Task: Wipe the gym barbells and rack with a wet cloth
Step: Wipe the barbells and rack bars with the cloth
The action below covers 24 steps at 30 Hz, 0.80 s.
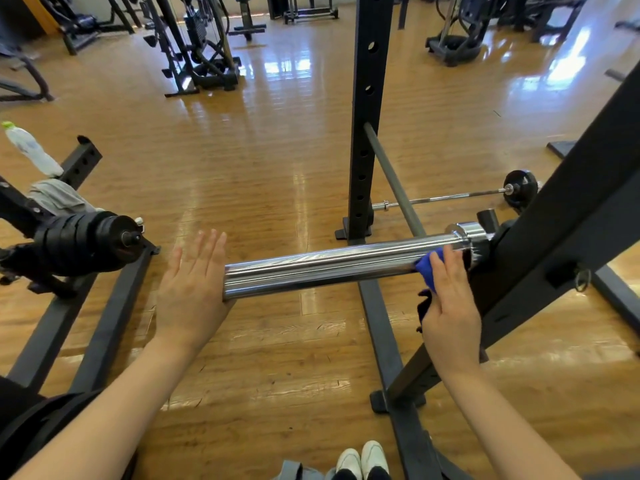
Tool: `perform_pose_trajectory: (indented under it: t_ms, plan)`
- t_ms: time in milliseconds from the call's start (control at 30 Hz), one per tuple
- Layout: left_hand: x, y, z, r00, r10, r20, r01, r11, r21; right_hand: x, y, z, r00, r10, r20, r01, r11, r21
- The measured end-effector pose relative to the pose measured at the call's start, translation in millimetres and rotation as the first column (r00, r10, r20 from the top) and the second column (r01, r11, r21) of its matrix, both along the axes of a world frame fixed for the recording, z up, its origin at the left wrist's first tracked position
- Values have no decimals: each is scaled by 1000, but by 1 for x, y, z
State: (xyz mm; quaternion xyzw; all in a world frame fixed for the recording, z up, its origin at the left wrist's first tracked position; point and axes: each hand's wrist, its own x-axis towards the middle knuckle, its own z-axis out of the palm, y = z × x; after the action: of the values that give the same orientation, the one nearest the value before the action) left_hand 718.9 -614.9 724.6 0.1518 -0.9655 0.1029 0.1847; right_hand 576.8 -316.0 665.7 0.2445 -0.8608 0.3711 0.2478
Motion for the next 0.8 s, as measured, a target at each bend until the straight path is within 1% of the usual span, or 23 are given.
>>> perform_pose_trajectory:
  t_ms: [67, 100, 200, 267, 333, 400, 533, 633, 700, 767, 800]
  plan:
    - [-1, 0, 0, 1000, 4, 10, -4, 1000, 3, 7, 3, -2, 999, 19, 39, -17, 999, -42]
    - [-1, 0, -1, 999, 18, 28, -18, 1000, 12, 7, 2, 3, 997, 39, 69, -33, 996, -87]
    - [-7, 0, 11, 985, 53, 164, -61, 997, 41, -1, -8, 23, 991, 68, 119, -43, 979, -201]
    - [-11, 0, 22, 959, 57, 278, -79, 995, 68, -11, -15, 33, 993, 56, 102, -35, 979, -199]
    - [-14, -1, 28, 950, 29, 312, -74, 988, 134, -15, -18, 32, 997, 34, 68, -22, 987, -162]
    - [-14, 0, 31, 950, 23, 312, -78, 984, 163, -10, -13, 23, 999, 18, 45, -12, 992, -127]
    - [-12, -1, 28, 961, 12, 278, -56, 987, 152, 3, -5, 9, 999, -33, 19, 34, 997, -67]
    - [-11, -3, 25, 969, -1, 247, -38, 988, 151, -3, -11, 22, 998, -43, 35, 45, 998, -40]
    - [-9, -3, 23, 972, -12, 233, -22, 990, 140, -9, -18, 35, 995, -38, 87, 41, 999, -29]
    - [-6, -4, 21, 986, -44, 164, 25, 993, 119, -15, -27, 44, 991, -57, 119, 58, 998, -8]
    - [-5, -4, 20, 991, -54, 119, 41, 994, 104, -17, -31, 45, 992, -75, 100, 74, 997, 14]
